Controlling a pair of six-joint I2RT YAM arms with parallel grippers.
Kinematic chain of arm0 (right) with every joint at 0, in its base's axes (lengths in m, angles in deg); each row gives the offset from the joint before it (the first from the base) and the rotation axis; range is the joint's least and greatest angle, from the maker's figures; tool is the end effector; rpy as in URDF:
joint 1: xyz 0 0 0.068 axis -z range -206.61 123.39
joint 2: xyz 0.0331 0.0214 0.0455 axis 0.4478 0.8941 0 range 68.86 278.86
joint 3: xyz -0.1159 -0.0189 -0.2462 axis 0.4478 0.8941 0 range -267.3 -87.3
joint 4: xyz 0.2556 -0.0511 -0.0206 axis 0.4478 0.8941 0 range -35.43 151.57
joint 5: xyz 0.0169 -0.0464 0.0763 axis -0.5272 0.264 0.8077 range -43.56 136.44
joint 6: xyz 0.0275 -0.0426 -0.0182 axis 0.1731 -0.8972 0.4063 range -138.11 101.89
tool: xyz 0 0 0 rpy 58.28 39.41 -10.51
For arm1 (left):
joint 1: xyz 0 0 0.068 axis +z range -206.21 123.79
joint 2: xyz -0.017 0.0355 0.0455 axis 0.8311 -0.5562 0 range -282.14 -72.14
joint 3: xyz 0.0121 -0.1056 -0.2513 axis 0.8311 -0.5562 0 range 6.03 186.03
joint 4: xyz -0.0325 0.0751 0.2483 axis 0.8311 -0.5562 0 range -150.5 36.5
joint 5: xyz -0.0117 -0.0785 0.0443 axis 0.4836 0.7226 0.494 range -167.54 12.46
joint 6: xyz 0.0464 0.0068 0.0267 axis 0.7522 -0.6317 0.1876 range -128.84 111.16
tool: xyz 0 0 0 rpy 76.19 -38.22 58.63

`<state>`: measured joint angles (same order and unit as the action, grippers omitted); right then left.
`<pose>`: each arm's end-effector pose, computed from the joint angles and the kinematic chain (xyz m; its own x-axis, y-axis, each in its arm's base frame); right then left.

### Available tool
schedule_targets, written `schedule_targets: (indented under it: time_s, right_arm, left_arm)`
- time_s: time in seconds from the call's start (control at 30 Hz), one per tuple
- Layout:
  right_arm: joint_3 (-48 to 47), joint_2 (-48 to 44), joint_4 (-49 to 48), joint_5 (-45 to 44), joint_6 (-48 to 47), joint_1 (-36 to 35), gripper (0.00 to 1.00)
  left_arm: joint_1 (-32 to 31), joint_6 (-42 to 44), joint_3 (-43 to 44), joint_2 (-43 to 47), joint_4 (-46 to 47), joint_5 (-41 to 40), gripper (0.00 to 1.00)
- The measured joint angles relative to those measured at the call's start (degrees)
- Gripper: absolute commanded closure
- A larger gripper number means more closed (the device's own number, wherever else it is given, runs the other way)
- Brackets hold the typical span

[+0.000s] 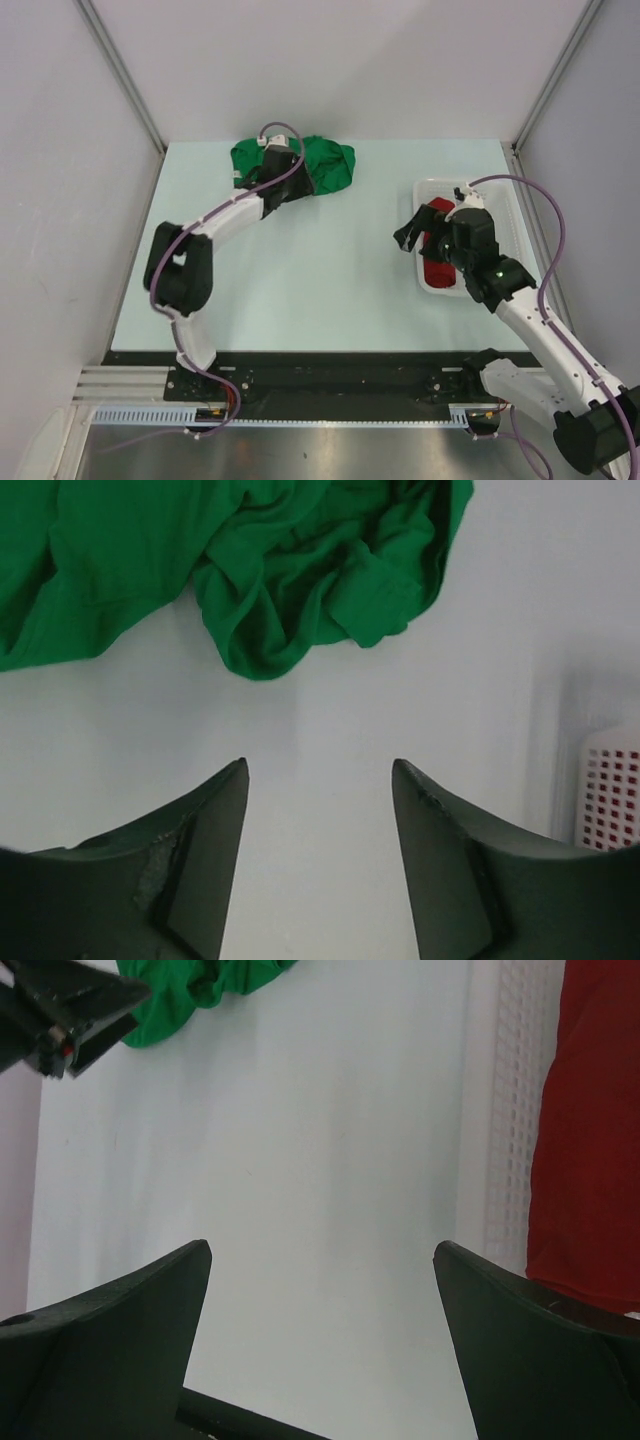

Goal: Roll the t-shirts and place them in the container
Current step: Move the T-shirt to the center of the board.

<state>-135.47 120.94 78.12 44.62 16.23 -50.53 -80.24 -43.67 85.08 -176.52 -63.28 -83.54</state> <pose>0.1865 0.0815 0.3143 -0.5621 0.3674 -0.7410 -0.0755 0.8693 0.4884 0.3871 -0.1686 0.2557 -0.6180 -0.3463 -0.7058 -0.0316 0.9080 -0.4178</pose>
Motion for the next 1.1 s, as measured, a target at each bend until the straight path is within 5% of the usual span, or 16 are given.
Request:
schedule_targets:
  time_s: [0.33,0.9,0.97,1.0,1.03,1.1]
  right_arm:
    - [-0.07,9.35,-2.4,3.89,-3.13,1.84,0.03]
    - [-0.09,15.5,-5.11,7.23,-4.04,2.78,0.04]
    - [-0.09,15.91,-5.25,7.3,-4.26,2.78,0.05]
    - [-0.09,16.13,-5.35,7.3,-4.39,2.78,0.05]
    - [-0.11,16.44,-5.53,7.3,-4.42,2.78,0.06]
    - [-0.11,17.14,-5.97,7.32,-4.44,2.78,0.07]
  left_arm:
    - [1.05,3.67,18.14,-21.73,-2.78,-3.69,0.43]
    - [1.57,4.48,14.53,-20.87,-4.7,-12.79,0.43]
    - [1.62,4.5,15.3,-21.16,-4.83,-12.2,0.65]
    - [1.64,4.42,16.02,-21.51,-4.9,-11.8,0.88]
    - [1.66,4.68,17.35,-22.12,-5.03,-11.39,0.98]
    - [1.66,4.79,19.65,-23.28,-4.79,-9.94,1.0]
